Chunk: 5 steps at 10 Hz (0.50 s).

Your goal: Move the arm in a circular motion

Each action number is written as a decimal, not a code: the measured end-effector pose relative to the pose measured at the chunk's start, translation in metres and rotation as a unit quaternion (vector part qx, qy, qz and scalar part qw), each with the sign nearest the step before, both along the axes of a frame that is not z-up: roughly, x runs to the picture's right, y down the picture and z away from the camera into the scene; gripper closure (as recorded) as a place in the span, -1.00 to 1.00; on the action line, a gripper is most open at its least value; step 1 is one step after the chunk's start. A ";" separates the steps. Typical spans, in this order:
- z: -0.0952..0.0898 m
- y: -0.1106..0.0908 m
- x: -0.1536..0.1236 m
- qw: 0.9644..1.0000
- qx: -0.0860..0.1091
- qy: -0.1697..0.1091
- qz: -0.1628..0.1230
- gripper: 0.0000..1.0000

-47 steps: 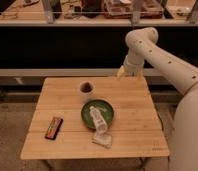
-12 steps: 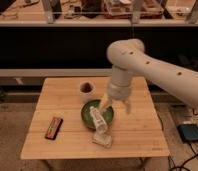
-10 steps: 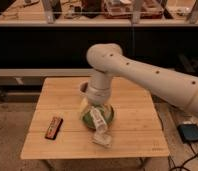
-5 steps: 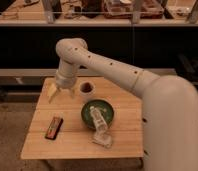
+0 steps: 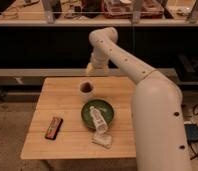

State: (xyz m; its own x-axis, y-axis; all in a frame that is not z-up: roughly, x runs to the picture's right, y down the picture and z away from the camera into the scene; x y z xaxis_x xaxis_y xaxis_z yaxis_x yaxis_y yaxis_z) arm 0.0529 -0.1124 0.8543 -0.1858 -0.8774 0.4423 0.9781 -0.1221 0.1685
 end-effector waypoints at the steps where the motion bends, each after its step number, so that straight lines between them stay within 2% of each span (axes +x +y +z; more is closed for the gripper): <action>1: -0.001 -0.006 0.061 0.998 0.012 0.051 0.026 -0.39; 2: -0.016 -0.002 0.140 0.991 0.020 0.119 0.062 -0.39; 3: -0.030 0.007 0.185 0.983 0.021 0.159 0.084 -0.39; 4: -0.055 0.025 0.238 0.972 0.018 0.208 0.112 -0.39; 5: -0.091 0.054 0.287 0.956 0.011 0.258 0.140 -0.39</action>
State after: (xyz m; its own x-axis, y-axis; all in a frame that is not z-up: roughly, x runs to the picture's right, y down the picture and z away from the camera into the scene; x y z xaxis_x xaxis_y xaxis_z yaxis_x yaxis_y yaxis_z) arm 0.3403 -0.0584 0.7631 0.2964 -0.8705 0.3929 0.9251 0.1593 -0.3448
